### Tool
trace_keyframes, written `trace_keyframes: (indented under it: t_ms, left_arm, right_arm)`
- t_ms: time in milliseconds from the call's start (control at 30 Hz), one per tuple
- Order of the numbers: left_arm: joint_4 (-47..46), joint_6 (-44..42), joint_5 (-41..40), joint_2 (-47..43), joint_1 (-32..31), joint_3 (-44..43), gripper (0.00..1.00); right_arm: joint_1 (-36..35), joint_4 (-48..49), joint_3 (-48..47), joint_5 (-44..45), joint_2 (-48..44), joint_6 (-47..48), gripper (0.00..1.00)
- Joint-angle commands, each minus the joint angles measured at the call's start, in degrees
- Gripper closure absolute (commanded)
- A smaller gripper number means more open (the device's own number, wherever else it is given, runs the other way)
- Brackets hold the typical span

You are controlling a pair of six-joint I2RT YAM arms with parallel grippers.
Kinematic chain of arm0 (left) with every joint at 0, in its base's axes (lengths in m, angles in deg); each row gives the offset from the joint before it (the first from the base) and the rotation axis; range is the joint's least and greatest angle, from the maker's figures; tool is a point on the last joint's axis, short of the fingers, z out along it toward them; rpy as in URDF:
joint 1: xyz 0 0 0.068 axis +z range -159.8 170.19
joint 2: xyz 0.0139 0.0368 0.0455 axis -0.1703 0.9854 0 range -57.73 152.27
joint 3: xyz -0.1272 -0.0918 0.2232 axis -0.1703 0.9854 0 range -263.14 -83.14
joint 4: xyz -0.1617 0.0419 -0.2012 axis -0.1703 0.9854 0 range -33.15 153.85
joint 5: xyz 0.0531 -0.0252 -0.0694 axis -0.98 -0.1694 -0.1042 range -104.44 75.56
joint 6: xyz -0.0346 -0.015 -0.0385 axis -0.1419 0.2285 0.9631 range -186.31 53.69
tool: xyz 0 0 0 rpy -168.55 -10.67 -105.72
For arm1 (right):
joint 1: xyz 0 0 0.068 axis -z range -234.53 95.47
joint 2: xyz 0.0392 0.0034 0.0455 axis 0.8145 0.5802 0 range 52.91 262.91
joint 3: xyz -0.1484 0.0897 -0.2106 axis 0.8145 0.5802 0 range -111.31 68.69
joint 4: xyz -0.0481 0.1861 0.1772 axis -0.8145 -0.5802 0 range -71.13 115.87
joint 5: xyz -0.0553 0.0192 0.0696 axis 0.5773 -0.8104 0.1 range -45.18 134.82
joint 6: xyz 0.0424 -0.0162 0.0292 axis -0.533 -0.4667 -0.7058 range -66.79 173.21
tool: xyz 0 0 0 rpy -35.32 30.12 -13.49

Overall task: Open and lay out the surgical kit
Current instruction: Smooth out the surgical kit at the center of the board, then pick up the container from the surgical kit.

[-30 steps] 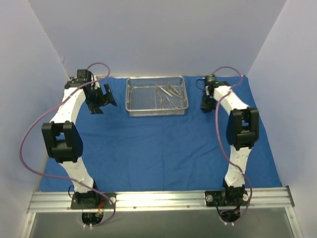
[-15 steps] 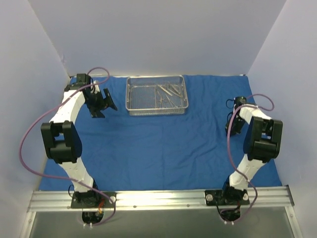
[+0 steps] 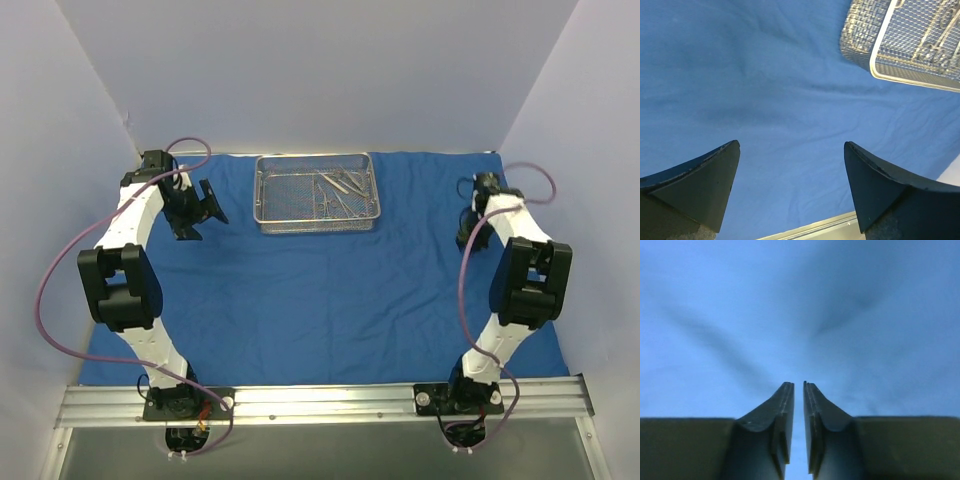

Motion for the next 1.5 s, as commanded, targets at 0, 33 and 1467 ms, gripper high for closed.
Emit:
trace_keyframes:
  t_ms: [0,33,1467]
  left_arm:
    - [0.56,-1.76,-2.47,-2.26,0.15,-3.13,0.06]
    - [0.56,-2.02,-3.7,-2.44,0.14,-3.39,0.06]
    - [-2.27,-1.59,-13.46,27.78,-16.11,-34.94,0.13]
  right_arm:
    - [-8.35,-1.34,-12.81,-0.21,0.55,2.95,0.8]
    - [-11.85,-1.34,-15.45,-0.56,1.25,3.21,0.75]
    - [-24.81,4.9,-52.38,-9.88,35.36,7.34,0.47]
